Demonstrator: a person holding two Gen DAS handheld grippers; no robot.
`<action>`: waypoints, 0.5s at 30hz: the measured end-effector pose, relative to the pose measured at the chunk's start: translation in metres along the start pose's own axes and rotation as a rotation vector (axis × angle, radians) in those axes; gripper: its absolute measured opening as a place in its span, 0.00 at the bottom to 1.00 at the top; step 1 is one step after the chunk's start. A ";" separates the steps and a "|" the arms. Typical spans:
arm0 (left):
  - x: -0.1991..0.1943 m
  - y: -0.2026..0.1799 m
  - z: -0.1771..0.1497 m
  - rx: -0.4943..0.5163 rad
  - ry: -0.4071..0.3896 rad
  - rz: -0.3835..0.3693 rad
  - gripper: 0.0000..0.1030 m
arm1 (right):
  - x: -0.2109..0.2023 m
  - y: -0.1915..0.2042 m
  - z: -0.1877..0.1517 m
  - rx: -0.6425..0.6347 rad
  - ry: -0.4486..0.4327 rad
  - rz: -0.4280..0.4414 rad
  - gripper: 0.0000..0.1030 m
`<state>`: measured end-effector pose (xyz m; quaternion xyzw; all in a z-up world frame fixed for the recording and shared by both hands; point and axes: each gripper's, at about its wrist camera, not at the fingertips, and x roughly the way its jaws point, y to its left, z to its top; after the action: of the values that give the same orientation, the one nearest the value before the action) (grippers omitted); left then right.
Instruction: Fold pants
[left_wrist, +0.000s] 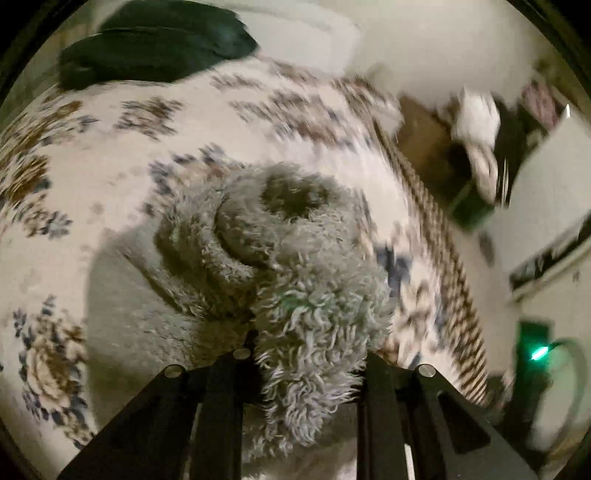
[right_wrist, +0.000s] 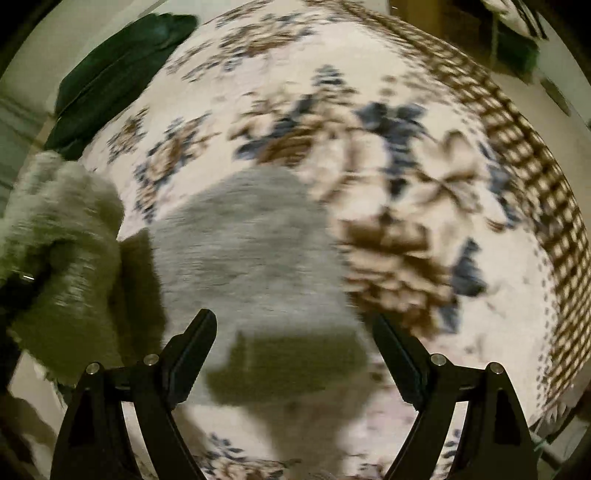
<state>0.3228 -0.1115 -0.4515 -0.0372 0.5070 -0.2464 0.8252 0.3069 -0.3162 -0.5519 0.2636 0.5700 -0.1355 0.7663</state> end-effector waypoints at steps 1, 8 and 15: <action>0.014 -0.009 -0.005 0.019 0.035 0.012 0.16 | 0.001 -0.013 0.000 0.011 0.006 -0.002 0.86; 0.044 -0.029 -0.014 0.031 0.188 0.102 0.45 | 0.008 -0.063 0.010 0.045 0.024 0.009 0.86; -0.014 -0.008 0.009 -0.083 0.111 -0.001 0.87 | -0.008 -0.055 0.036 0.055 0.032 0.166 0.86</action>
<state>0.3224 -0.1141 -0.4332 -0.0582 0.5616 -0.2272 0.7935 0.3054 -0.3828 -0.5505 0.3332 0.5545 -0.0828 0.7580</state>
